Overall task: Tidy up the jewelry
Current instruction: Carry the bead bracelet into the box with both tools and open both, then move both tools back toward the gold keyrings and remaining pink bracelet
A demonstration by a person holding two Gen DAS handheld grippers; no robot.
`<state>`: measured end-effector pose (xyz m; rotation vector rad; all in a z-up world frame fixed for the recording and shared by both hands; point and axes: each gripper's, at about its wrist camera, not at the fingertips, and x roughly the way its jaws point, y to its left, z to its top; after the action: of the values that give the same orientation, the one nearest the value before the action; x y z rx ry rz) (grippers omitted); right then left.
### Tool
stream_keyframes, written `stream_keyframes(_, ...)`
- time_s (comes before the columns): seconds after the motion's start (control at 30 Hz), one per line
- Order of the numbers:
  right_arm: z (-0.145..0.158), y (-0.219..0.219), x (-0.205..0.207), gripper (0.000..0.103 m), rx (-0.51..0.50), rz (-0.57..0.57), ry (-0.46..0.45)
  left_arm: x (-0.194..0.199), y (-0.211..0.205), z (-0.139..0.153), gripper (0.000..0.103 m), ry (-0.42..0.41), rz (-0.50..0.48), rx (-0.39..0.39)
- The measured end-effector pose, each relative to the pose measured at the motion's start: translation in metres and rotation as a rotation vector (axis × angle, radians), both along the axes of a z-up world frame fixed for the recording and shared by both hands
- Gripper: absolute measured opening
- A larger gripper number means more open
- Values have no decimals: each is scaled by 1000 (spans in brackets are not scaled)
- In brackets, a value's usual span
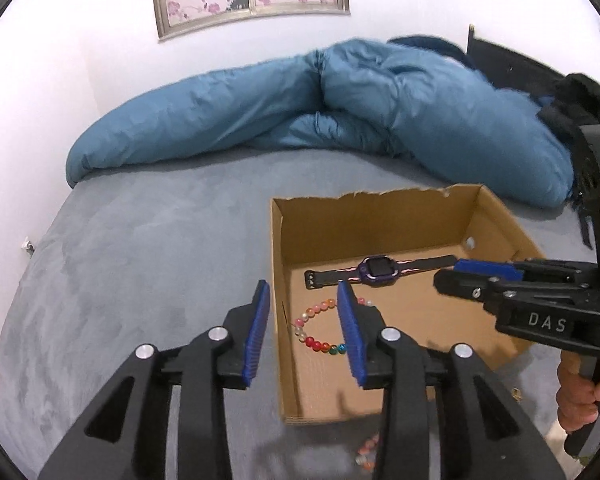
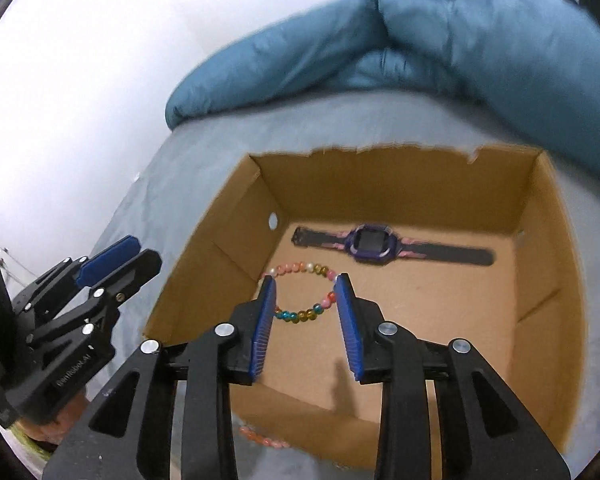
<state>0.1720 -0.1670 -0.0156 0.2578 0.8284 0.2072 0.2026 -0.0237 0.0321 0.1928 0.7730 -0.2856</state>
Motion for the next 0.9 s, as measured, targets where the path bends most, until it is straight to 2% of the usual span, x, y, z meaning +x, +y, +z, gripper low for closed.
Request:
stream_keyframes(0.1, 17, 5, -28, 38, -51, -18, -99, -24, 5, 11, 38, -34, -4, -20)
stream_keyframes(0.17, 28, 8, -48, 39, -81, -30, -155, -40, 6, 17, 40, -54, -9, -24)
stream_keyframes(0.33, 37, 12, -82, 47, -109, -48, -230, -77, 8, 22, 42, -76, -29, -33)
stream_keyframes(0.53, 33, 16, -113, 54, -159, -51, -267, -111, 12, 12, 47, -71, -43, -48)
stream_keyframes(0.9, -3, -14, -161, 55, -226, -95, -250, -143, 15, -26, 48, -22, -64, -113)
